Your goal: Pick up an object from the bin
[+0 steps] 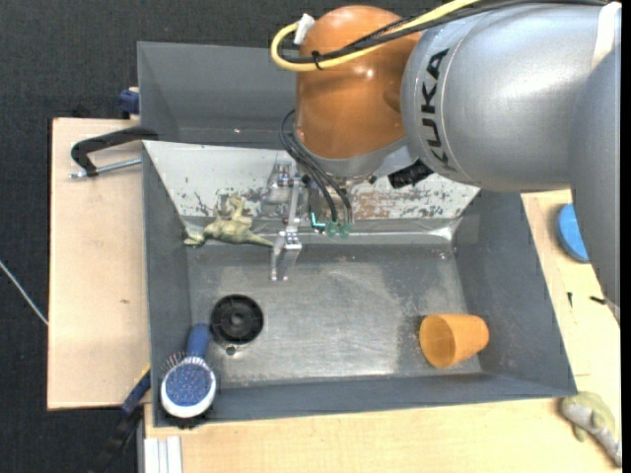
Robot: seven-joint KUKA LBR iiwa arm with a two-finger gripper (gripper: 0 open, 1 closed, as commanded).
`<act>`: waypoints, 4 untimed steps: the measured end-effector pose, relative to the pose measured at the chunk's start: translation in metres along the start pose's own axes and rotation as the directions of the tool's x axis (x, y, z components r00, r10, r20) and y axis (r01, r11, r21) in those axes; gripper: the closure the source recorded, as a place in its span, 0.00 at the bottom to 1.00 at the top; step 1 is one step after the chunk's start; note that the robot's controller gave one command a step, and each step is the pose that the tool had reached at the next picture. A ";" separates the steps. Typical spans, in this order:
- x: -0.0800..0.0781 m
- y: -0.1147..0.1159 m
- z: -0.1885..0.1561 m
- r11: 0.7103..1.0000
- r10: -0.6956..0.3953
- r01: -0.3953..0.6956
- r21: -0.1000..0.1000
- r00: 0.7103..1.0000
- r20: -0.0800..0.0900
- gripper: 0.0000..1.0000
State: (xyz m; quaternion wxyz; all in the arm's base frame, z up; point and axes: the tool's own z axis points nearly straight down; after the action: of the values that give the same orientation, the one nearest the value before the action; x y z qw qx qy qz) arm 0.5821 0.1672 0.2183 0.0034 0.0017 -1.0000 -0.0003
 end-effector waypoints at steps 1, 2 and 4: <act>0.058 -0.115 0.141 0.997 -0.071 0.071 0.003 0.997 -0.002 0.00; 0.012 -0.289 0.120 0.988 -0.155 0.155 0.007 0.988 0.015 0.00; 0.085 -0.311 0.139 0.754 -0.657 0.657 0.012 0.754 0.016 0.00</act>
Offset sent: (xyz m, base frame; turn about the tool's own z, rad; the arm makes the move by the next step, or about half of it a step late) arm -0.0560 -0.1110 -0.1367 -0.0752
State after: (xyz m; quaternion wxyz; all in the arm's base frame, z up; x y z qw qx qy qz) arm 0.4977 -0.1436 0.0796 -0.0063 0.3523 -0.9358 0.0013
